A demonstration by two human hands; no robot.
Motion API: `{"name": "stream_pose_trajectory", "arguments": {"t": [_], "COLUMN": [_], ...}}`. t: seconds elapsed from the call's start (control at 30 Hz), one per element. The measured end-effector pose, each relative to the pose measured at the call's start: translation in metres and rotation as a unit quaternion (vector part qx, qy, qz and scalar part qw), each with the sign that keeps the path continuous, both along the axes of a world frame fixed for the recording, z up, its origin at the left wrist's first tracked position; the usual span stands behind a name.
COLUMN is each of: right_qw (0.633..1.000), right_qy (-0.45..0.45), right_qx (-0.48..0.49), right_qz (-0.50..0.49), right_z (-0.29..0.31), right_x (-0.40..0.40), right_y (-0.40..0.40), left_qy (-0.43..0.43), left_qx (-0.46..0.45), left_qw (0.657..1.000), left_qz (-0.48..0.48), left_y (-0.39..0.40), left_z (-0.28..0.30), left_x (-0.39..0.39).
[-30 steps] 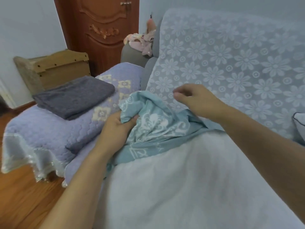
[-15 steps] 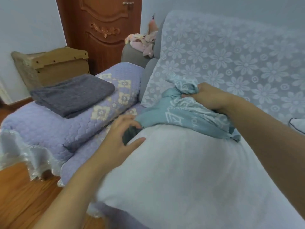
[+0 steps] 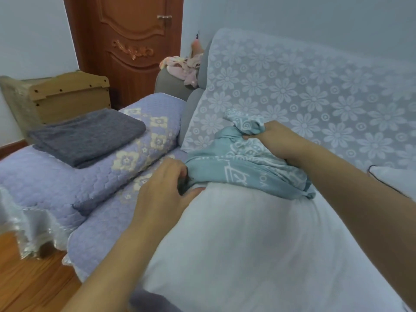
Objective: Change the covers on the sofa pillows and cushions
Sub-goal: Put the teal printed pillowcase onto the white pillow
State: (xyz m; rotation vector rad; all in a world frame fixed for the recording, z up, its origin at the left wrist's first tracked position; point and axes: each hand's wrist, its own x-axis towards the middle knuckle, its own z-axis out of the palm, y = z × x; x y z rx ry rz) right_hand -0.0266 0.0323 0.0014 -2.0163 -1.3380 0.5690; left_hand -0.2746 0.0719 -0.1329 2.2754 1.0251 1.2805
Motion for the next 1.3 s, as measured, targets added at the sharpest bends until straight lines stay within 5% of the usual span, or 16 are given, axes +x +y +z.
{"name": "stream_pose_trajectory", "arguments": {"t": [0.1,0.2,0.33,0.47,0.57,0.83,1.0,1.2,1.3], "right_qw": [1.0,0.998,0.99,0.97,0.96,0.977,0.985,0.981,0.982], "right_qy": [-0.019,-0.012,-0.113,-0.136,-0.08,-0.013,0.029,0.052,0.052], "right_qx": [-0.017,-0.053,-0.087,0.007,0.078,0.07,0.053,0.057,0.047], "right_qz": [0.0,-0.003,-0.023,-0.2,-0.257,-0.199,-0.163,-0.176,-0.174], "right_z": [0.0,0.001,-0.003,0.005,0.014,0.001,0.001,-0.004,-0.004], "right_x": [-0.005,-0.006,0.009,0.067,0.087,0.071,0.065,0.072,0.08], "right_y": [0.004,0.008,0.03,0.04,0.037,0.046,0.036,0.028,0.026], "left_qy": [0.035,-0.006,-0.056,-0.098,-0.015,0.101,-0.041,-0.009,-0.005], "left_qx": [0.173,0.207,0.103,-0.055,0.004,0.073,0.023,0.092,0.227], "left_qw": [0.984,0.978,0.983,0.96,0.977,0.986,0.997,0.994,0.974], "left_qz": [0.021,0.005,-0.144,-0.257,-0.212,-0.108,0.056,0.05,0.0], "left_y": [0.006,0.022,0.023,0.02,0.033,0.062,0.061,0.063,0.061], "left_z": [0.004,0.011,0.015,0.005,-0.006,-0.061,-0.054,-0.054,-0.043], "left_x": [0.008,0.004,-0.002,-0.029,-0.042,-0.03,0.0,0.025,0.02]}}
